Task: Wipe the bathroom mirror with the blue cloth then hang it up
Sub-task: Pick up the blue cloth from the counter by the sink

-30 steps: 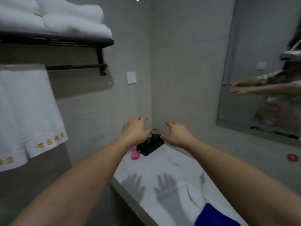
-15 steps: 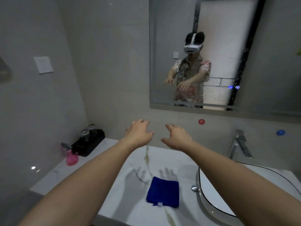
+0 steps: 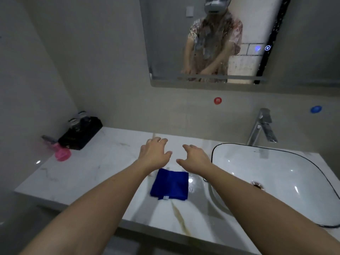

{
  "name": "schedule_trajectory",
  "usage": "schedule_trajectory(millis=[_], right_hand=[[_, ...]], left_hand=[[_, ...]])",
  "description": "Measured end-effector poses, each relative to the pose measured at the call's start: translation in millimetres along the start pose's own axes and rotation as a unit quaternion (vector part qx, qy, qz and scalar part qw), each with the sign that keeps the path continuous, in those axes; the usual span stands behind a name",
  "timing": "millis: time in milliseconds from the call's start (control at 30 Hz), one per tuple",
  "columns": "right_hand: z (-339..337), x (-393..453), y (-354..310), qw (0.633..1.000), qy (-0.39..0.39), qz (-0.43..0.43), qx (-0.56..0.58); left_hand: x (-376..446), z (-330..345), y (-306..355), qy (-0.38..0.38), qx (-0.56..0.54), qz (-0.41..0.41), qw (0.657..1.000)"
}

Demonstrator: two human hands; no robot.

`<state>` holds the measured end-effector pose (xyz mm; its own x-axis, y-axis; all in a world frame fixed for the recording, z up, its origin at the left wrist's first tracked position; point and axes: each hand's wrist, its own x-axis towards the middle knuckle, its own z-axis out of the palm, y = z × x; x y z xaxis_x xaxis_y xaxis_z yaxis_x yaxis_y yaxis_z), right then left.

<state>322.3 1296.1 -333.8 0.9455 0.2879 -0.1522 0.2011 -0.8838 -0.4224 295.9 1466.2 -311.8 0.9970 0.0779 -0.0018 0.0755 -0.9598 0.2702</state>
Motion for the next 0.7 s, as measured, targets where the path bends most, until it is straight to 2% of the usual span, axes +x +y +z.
schedule_trajectory(millis=[267, 433, 700], right_hand=[[70, 19, 7, 0.997, -0.068, 0.025, 0.018], [115, 40, -3, 0.991, -0.098, 0.083, 0.028], [191, 73, -11, 0.979, -0.112, 0.165, -0.037]], left_hand=[[10, 54, -48, -0.053, -0.008, -0.016, 0.998], [33, 93, -83, -0.091, -0.021, -0.009, 0.996], [63, 154, -144, -0.15, -0.031, 0.005, 0.988]])
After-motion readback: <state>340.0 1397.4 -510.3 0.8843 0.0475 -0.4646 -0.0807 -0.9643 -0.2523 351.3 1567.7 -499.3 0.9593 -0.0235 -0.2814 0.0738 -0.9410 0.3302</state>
